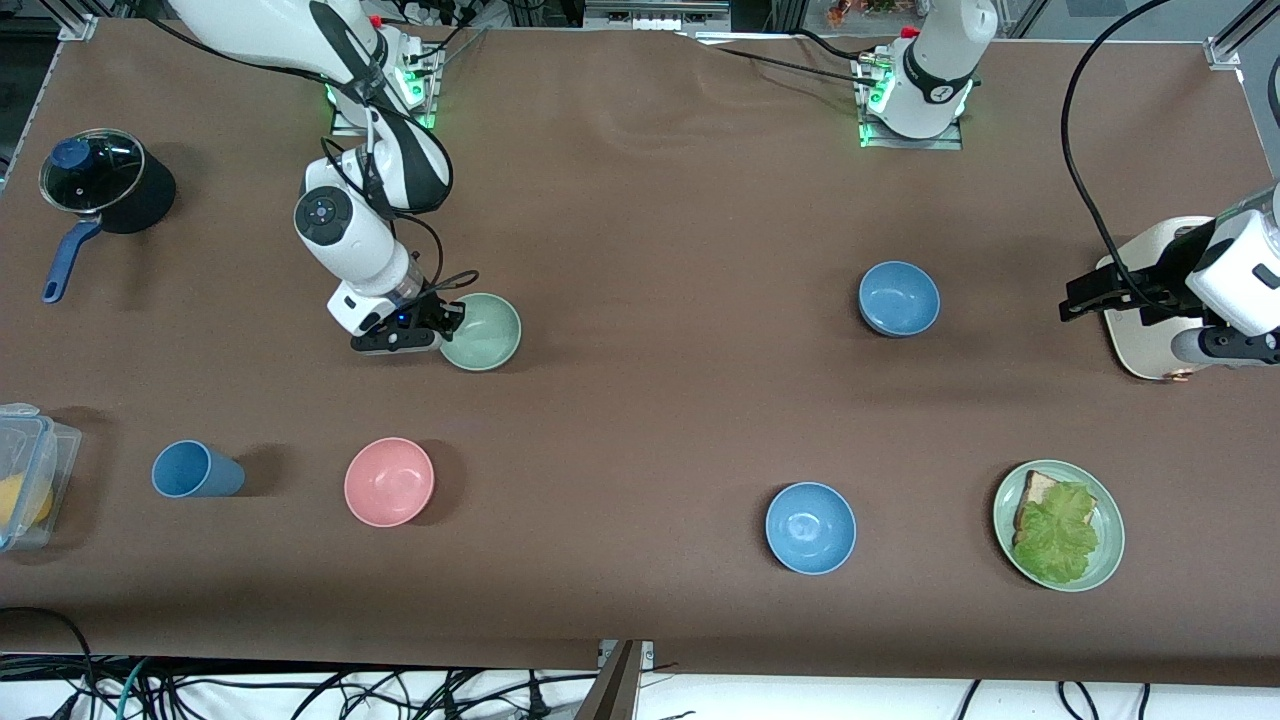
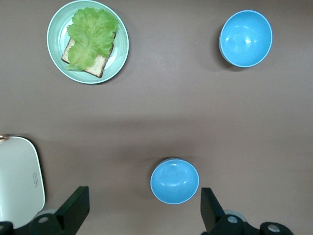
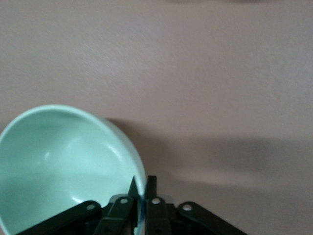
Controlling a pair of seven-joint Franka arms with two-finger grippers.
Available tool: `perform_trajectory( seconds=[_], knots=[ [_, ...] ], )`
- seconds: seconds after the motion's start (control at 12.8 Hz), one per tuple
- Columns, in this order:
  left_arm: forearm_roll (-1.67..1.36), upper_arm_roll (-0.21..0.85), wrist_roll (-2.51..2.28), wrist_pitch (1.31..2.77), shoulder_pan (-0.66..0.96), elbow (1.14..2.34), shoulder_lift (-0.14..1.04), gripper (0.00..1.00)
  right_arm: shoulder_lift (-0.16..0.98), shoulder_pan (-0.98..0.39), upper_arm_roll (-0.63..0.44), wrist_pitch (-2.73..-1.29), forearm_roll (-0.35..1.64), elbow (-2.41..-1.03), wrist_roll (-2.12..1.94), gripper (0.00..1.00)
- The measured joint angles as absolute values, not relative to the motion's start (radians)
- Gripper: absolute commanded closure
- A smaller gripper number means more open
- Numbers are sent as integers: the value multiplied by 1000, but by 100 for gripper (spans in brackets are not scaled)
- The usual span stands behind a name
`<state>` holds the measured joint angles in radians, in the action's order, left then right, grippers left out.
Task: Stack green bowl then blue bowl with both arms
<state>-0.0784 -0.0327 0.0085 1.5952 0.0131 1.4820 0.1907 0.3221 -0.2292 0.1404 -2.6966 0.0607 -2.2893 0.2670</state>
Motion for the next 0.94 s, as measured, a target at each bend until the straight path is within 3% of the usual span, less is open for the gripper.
perform_trajectory(
  seconds=[0.31,0.63,0.7,0.78,0.94],
  knots=[
    [-78,-33,9,1595,12,1482,198,0,334,-377,164,-2618,61,-2167,559,100],
    [-78,-32,9,1595,14,1481,199,0,471,-615,166,-2613,60,-1991,937,100],
    [-78,-32,9,1595,14,1481,199,0,512,-659,165,-2615,59,-1951,1002,62],
    [-78,-33,8,1595,13,1481,201,0,548,-688,164,-2620,59,-1923,1042,1],
    [-78,-36,9,1595,6,1481,217,0,584,-703,153,-2626,57,-1897,1061,0]
  ],
)
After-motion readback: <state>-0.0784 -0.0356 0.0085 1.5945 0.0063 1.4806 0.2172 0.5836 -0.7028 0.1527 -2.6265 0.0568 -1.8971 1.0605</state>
